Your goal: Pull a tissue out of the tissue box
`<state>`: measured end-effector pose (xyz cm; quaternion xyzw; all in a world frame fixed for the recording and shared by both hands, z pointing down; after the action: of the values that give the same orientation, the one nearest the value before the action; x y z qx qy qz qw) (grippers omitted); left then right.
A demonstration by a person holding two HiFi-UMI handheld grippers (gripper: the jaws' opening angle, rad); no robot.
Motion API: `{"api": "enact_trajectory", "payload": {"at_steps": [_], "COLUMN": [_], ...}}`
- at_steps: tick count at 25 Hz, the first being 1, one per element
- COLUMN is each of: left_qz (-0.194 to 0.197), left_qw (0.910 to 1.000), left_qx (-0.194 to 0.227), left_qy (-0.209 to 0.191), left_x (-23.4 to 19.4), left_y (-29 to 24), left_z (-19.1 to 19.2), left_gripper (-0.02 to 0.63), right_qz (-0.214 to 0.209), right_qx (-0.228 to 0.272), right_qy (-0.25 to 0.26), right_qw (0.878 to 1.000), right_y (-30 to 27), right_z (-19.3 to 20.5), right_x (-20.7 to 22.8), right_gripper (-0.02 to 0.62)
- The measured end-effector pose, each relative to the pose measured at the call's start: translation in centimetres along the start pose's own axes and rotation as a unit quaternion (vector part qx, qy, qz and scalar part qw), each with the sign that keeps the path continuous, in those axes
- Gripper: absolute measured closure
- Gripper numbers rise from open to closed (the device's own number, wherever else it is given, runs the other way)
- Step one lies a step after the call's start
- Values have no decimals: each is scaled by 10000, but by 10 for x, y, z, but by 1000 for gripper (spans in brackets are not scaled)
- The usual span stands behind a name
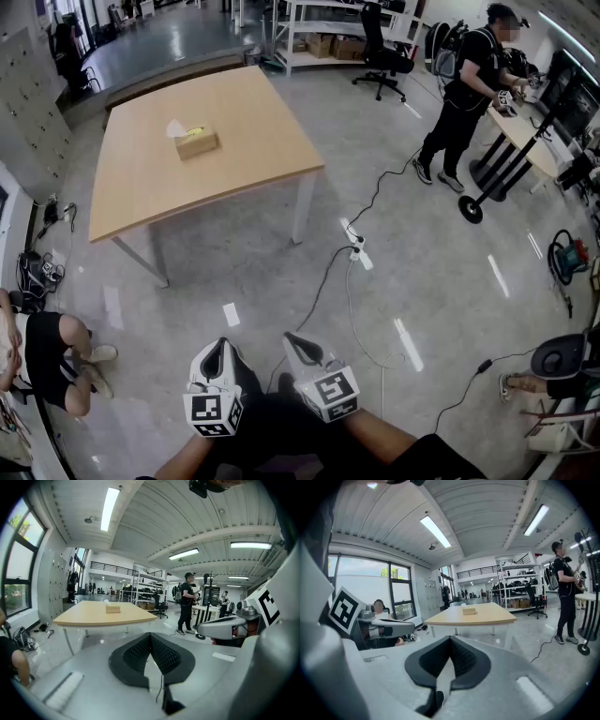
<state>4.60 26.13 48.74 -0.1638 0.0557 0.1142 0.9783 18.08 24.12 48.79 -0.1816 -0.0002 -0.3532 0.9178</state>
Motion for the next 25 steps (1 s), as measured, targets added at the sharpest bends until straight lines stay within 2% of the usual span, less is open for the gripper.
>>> {"api": "enact_trajectory", "payload": {"at_steps": [10,25], "left_qz": [-269,-76], "left_qw": [9991,9997], "left_qx": [294,-65], "left_qy": [168,205], "left_x": [-12,-28], "left_y": [-18,-37], "left_z": [-24,-7], "left_gripper": [588,588], "right_qz": [90,196], "right_qx": [46,-152], "right_qy": [30,-324], "right_qw": [9999,9992], "right_y": [-9,-36], "right_z": [-6,0], "right_x": [9,15], "right_gripper": [604,603]}}
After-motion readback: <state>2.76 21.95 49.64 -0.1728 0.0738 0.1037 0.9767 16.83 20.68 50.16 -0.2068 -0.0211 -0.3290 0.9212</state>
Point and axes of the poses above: the fingertips, and each gripper's own axes: y backward along the fingers, x to its right, z out of its underside, the point moved 2 cm from there along y, backward along the fingers, and after that the axes turned 2 degrees about z, right-handed, at the moved point
